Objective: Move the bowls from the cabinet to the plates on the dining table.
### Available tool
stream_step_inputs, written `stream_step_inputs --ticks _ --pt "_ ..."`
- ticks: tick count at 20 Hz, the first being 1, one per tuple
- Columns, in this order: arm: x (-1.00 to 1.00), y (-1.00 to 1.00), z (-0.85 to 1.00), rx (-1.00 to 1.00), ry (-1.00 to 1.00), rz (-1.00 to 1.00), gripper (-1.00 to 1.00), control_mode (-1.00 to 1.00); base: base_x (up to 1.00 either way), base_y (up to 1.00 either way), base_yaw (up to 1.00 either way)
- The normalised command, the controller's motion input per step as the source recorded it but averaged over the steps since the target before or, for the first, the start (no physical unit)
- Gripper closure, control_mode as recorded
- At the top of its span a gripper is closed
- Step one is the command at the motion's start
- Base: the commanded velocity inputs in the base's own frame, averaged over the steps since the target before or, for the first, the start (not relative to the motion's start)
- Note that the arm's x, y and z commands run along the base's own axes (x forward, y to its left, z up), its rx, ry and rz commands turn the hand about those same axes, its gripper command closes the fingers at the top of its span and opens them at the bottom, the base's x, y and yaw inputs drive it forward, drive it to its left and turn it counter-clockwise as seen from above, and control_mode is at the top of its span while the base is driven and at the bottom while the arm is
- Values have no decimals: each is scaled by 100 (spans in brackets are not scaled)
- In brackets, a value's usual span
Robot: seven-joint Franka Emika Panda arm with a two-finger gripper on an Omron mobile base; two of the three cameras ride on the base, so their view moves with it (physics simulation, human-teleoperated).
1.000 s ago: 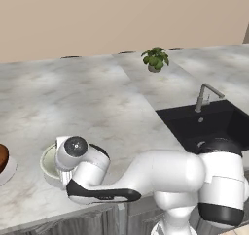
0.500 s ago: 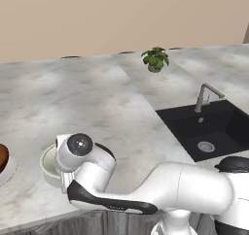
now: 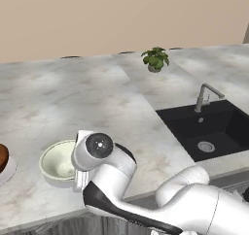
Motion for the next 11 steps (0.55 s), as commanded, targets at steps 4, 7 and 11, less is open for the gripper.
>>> stream_step_inputs --ticks 4,7,11 --pt "-13 -60 34 14 -1 -29 -100 -100 0 0 0" --pt "-6 -57 33 15 -4 -29 -100 -100 0 0 0" --pt "-5 -54 41 19 -6 -29 -100 -100 0 0 0"
